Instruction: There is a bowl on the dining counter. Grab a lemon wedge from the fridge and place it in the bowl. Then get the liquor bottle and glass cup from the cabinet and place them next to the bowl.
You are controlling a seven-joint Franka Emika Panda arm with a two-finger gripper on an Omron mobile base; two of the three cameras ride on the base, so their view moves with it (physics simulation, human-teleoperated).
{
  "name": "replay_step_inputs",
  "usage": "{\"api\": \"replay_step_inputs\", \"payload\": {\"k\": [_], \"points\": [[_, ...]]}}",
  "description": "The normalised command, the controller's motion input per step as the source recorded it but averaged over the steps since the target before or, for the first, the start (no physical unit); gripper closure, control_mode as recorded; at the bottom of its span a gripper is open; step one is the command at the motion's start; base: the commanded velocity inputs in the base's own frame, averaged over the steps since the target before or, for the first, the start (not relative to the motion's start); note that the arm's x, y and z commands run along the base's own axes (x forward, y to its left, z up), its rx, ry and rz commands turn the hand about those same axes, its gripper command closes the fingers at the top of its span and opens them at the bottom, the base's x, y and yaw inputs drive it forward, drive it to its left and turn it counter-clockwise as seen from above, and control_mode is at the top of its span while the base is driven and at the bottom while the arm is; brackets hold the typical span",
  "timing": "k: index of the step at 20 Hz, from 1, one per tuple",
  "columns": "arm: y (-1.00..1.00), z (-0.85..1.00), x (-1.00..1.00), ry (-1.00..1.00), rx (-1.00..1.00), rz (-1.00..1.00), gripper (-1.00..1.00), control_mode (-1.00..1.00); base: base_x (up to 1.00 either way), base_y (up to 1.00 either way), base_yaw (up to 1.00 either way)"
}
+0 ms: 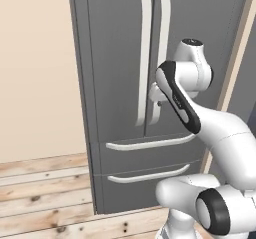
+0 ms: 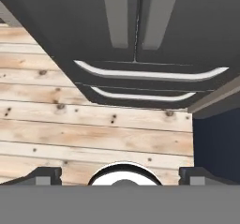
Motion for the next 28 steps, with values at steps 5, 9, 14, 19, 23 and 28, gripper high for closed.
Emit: {"api": "replay_step_inputs", "payload": {"k": [5, 9, 14, 19, 23, 28], "points": [[-0.15, -0.01, 0.11, -0.11, -0.01, -0.01, -1.0, -1.0, 0.0, 0.0, 0.0], [-0.33, 0.31, 0.39, -0.27, 0.0, -0.04, -1.0, -1.0, 0.0, 0.0, 0.0], [-0.08, 0.43, 0.6, -0.26, 0.0, -0.1, -1.0, -1.0, 0.0, 0.0, 0.0], [-0.06, 0.37, 0.55, -0.14, -0.03, -0.16, -1.0, -1.0, 0.0, 0.0, 0.0], [-0.26, 0.17, 0.63, -0.06, 0.0, -0.12, -1.0, -1.0, 0.0, 0.0, 0.0], [-0.07, 0.01, 0.46, -0.01, 0.0, -0.01, -1.0, -1.0, 0.0, 0.0, 0.0]]}}
